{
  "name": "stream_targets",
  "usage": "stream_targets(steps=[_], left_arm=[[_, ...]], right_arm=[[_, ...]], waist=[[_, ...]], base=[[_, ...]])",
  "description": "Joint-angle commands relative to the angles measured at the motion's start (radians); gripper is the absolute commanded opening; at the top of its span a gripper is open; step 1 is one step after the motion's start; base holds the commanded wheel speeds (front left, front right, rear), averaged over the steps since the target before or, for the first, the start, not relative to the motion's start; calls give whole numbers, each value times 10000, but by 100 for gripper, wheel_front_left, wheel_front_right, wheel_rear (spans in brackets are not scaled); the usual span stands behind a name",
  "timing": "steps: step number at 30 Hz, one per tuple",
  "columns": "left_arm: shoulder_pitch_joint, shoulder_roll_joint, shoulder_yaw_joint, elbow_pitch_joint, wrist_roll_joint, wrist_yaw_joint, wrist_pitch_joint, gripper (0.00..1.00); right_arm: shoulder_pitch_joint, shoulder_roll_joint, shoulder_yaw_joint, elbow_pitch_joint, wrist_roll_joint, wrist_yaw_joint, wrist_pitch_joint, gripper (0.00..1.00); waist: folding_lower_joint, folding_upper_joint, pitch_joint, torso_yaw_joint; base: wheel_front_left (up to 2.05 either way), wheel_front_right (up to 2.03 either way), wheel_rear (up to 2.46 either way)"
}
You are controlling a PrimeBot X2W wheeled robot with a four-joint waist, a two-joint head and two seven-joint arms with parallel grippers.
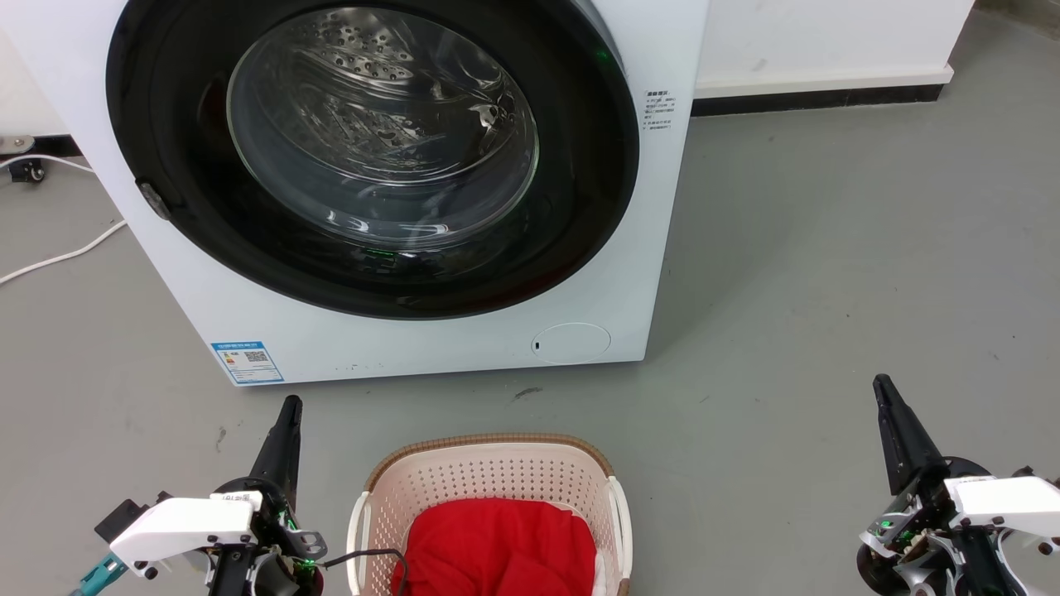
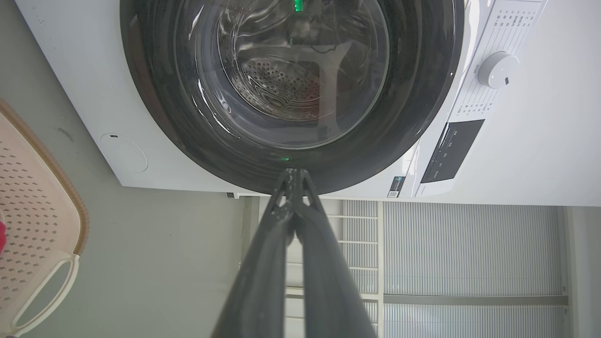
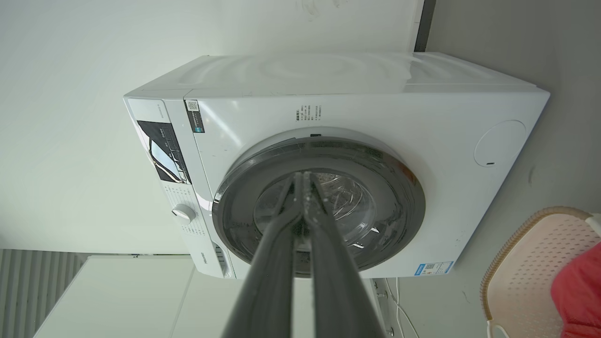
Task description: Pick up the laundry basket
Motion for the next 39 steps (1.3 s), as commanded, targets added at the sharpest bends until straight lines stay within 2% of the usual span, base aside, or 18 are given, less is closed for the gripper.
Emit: stream_targets(steps=[1,5,6,11,16,17,19,20,33,34,39], left_arm=[[-88,23,21,7,-3,-46,23,0],[-88,23,21,7,-3,-46,23,0],[15,-4,-8,24,0,2,-11,100],[219,-36,-77,164,71,12,-145,100],[234,-32,-86,12,721,10,-401,100],[229,-29,-58,-112,1243,9,-548,100],[227,-27,-42,-222,1672,12,-643,100],[230,-25,-54,-401,2290,66,-780,100],[347,-15,-434,-851,4736,378,-1291,100],[369,-13,-522,-926,5265,451,-1407,100],[406,-9,-623,-1038,6073,544,-1595,100]], right_arm=[[-101,-12,-6,5,39,-3,12,0],[-101,-12,-6,5,39,-3,12,0],[16,2,6,21,-8,0,-9,100],[239,16,51,206,-81,-2,-141,100],[279,14,1,102,-661,-2,-398,100],[310,13,-26,-73,-1268,-2,-545,100],[333,12,-20,-209,-1719,-2,-641,100],[377,10,34,-432,-2449,-2,-777,100],[580,5,315,-957,-5155,-1,-1289,100],[630,4,430,-1071,-5891,-1,-1407,100],[711,2,595,-1215,-7048,-1,-1594,100]], waist=[[0,0,0,0],[0,0,0,0],[0,0,0,0],[0,0,5,-1],[0,0,13,-2],[0,0,21,-1],[0,0,28,-1],[0,0,39,0],[0,0,67,4],[0,0,73,3],[0,0,80,2]], base=[[0,0,0],[0,0,0],[0,0,0],[0,0,0],[0,0,0],[0,0,0],[0,0,0],[0,0,0],[0,0,0],[0,0,0],[0,0,0]])
